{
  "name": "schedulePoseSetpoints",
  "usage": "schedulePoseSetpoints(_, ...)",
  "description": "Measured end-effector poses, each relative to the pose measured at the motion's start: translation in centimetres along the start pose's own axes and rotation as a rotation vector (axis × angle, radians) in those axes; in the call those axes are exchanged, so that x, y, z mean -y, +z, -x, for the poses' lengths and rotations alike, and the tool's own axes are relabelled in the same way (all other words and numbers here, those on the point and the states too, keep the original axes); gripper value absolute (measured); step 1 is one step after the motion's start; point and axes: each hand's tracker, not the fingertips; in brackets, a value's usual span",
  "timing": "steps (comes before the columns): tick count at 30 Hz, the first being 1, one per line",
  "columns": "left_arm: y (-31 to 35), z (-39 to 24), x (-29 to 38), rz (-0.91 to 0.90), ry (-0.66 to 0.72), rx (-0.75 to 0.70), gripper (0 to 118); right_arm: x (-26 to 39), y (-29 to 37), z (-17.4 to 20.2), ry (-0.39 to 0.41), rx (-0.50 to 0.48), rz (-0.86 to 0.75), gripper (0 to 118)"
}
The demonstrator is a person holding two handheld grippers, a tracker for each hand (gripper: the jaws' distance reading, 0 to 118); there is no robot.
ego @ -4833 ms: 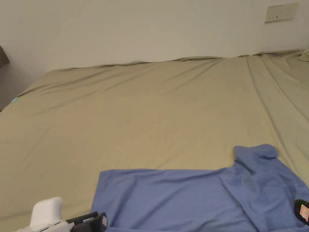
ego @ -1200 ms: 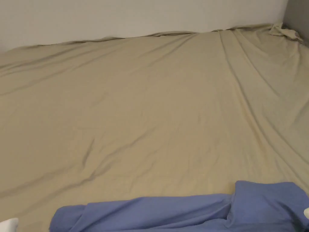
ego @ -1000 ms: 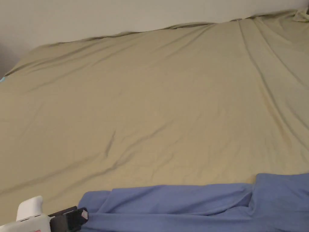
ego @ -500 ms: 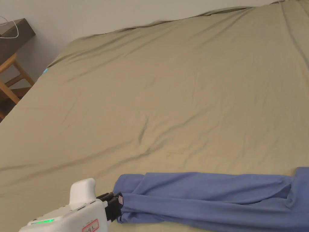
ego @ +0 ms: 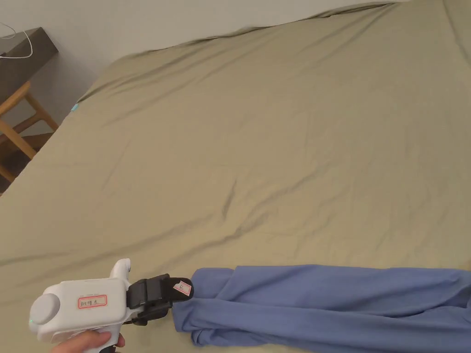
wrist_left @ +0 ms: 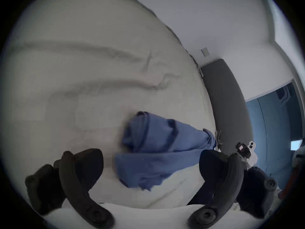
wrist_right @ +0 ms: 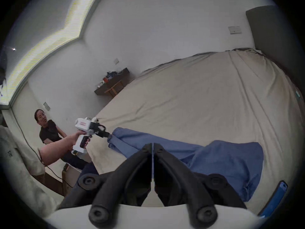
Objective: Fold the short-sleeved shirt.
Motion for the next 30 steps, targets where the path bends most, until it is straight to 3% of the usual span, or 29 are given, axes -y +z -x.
schedulePoseSetpoints(2, -2.7, 0.5, 0.1, 0.072, 0.021, 0.062, 118, 0.2, 0.4, 0.1, 0.008, -0.071, -0.040, 4)
schedulePoseSetpoints(3, -0.8, 1.3, -1.2, 0.094, 0.005, 0.057, 118, 0.3, 0.5, 0.1, -0.010, -0.088, -0.040, 4)
schedulePoseSetpoints(7, -2.0, -0.2, -1.0, 0.010, -0.086, 0.131, 118, 0.5, -0.2, 0.4, -0.021, -0.105, -0.020, 4)
schedulePoseSetpoints(11, -5.9, -0.9, -0.1, 0.088, 0.072, 0.281, 118, 0.8, -0.9, 0.7, -0.008, -0.165, -0.022, 4)
schedulePoseSetpoints(13, -7.0, -2.0, 0.6, 0.079, 0.062, 0.294, 117, 0.7, -1.1, 1.1, -0.012, -0.210, -0.040, 4)
schedulePoseSetpoints(14, -7.2, -2.7, 0.7, 0.069, 0.026, 0.295, 96, 0.6, -1.0, 1.1, -0.018, -0.219, -0.044, 4)
schedulePoseSetpoints(15, -7.2, -3.6, 1.5, 0.057, -0.012, 0.265, 39, 0.5, -1.1, 1.2, -0.018, -0.218, -0.044, 4)
schedulePoseSetpoints(16, -7.1, -3.8, 1.7, 0.024, -0.032, 0.197, 12, 0.4, -1.2, 1.4, -0.017, -0.215, -0.045, 4)
schedulePoseSetpoints(18, -7.4, -3.0, 2.1, 0.019, 0.045, 0.074, 12, 0.3, -1.1, 1.4, -0.008, -0.191, -0.038, 4)
schedulePoseSetpoints(20, -6.4, -2.8, 2.8, 0.012, 0.190, 0.179, 12, 0.1, -1.1, 1.4, 0.000, -0.156, -0.028, 4)
schedulePoseSetpoints(23, -3.1, -2.9, 2.9, -0.081, 0.135, 0.094, 12, 0.0, -0.8, 1.2, -0.007, -0.107, -0.024, 4)
schedulePoseSetpoints(25, -0.8, -2.6, 2.8, -0.069, 0.170, 0.131, 12, -0.1, -0.5, 1.2, -0.019, -0.068, -0.024, 4)
schedulePoseSetpoints(28, 3.1, -3.8, 2.3, -0.098, 0.076, -0.051, 12, -0.4, 0.0, 1.2, -0.008, -0.003, -0.021, 4)
schedulePoseSetpoints(30, 5.4, -3.0, 1.6, -0.114, 0.116, -0.115, 12, -0.5, 0.2, 1.3, 0.019, 0.035, -0.024, 4)
